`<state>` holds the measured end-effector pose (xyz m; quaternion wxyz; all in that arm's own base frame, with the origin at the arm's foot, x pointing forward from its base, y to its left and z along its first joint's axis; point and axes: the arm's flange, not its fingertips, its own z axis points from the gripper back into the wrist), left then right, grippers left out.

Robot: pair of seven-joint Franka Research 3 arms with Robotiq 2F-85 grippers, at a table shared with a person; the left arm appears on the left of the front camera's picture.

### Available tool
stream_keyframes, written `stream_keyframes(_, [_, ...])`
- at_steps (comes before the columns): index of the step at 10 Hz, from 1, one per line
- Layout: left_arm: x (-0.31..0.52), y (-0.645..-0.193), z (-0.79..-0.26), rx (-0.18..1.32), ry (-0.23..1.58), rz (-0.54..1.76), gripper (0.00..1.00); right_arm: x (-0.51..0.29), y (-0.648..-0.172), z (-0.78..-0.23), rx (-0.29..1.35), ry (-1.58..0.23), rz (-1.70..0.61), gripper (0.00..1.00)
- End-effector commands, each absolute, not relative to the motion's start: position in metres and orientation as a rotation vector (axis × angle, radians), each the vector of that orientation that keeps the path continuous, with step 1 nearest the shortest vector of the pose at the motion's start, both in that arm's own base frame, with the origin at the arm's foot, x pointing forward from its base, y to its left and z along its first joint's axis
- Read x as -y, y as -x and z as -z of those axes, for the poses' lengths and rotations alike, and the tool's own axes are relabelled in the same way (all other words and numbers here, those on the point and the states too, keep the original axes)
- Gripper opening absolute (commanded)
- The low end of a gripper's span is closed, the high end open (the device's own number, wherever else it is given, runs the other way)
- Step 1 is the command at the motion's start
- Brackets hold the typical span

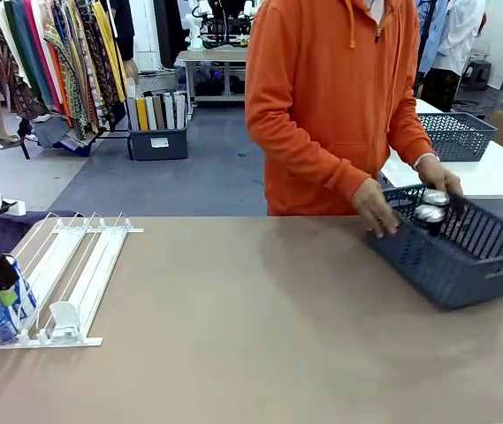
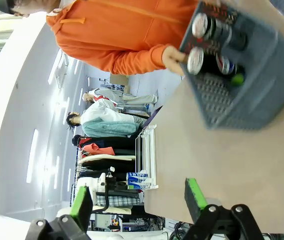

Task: Retrieve and store the cans from the dispenser.
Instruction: Pick up one can from the Automatic Can Dispenser and place it in the middle of the table.

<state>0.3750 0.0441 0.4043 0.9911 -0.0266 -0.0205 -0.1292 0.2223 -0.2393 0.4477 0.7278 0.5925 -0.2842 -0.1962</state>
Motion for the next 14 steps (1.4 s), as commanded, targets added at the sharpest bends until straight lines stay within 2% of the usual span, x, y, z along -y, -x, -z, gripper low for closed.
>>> stream_keyframes(1, [-0.045,-0.353,-0.392,0.055,0.025,0.265,0.00,0.241,-0.221,-0.450,0.633,-1.310,0.422,1.00])
stream_keyframes(8, [-0.048,-0.350,-0.403,0.064,0.008,0.255,0.00,0.241,-0.221,-0.450,0.633,-1.310,0.422,1.00])
stream_keyframes(10, [-0.059,-0.336,-0.445,0.108,-0.023,0.245,0.00,0.241,-0.221,-0.450,0.633,-1.310,0.422,1.00])
stream_keyframes(12, [-0.070,-0.312,-0.514,0.136,-0.029,0.232,0.00,0.241,-0.221,-0.450,0.633,-1.310,0.422,1.00])
stream_keyframes(14, [-0.083,-0.278,-0.580,0.243,0.006,0.299,0.00,0.241,-0.221,-0.450,0.633,-1.310,0.422,1.00])
